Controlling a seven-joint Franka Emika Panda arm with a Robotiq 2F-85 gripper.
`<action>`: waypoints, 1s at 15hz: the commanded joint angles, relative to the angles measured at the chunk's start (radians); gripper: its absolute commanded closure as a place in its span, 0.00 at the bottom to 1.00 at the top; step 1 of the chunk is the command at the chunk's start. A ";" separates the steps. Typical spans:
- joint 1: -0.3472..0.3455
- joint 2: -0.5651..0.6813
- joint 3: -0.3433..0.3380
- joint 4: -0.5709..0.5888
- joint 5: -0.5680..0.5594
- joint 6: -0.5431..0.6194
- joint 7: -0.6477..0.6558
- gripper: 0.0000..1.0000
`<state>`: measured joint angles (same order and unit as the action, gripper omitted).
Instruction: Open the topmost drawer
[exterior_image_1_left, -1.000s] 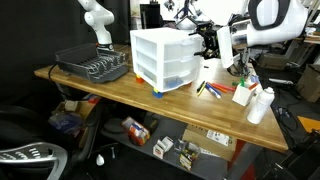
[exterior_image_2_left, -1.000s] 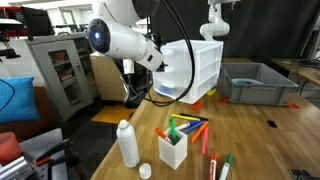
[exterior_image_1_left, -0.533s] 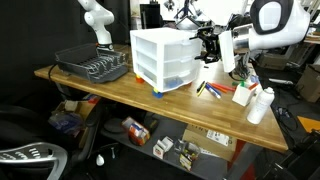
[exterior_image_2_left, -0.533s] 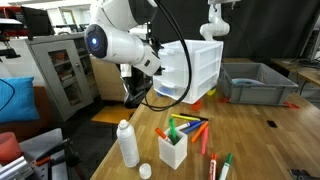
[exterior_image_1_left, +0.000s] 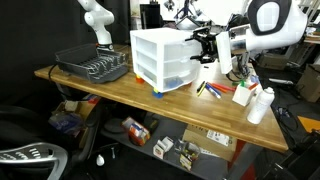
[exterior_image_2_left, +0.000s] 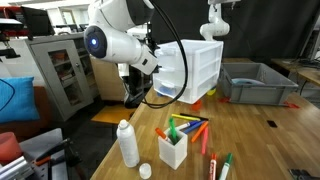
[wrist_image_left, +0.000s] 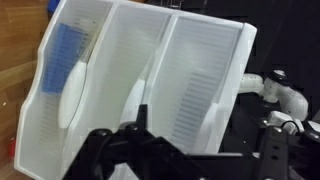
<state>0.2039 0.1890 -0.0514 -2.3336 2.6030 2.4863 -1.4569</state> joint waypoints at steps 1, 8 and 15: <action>-0.027 0.012 0.010 0.015 -0.003 -0.018 -0.050 0.26; -0.047 0.045 0.001 0.078 -0.004 -0.008 -0.116 0.65; -0.044 0.069 0.002 0.106 -0.003 -0.014 -0.133 0.94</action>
<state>0.1687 0.2311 -0.0577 -2.2522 2.6036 2.4670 -1.5634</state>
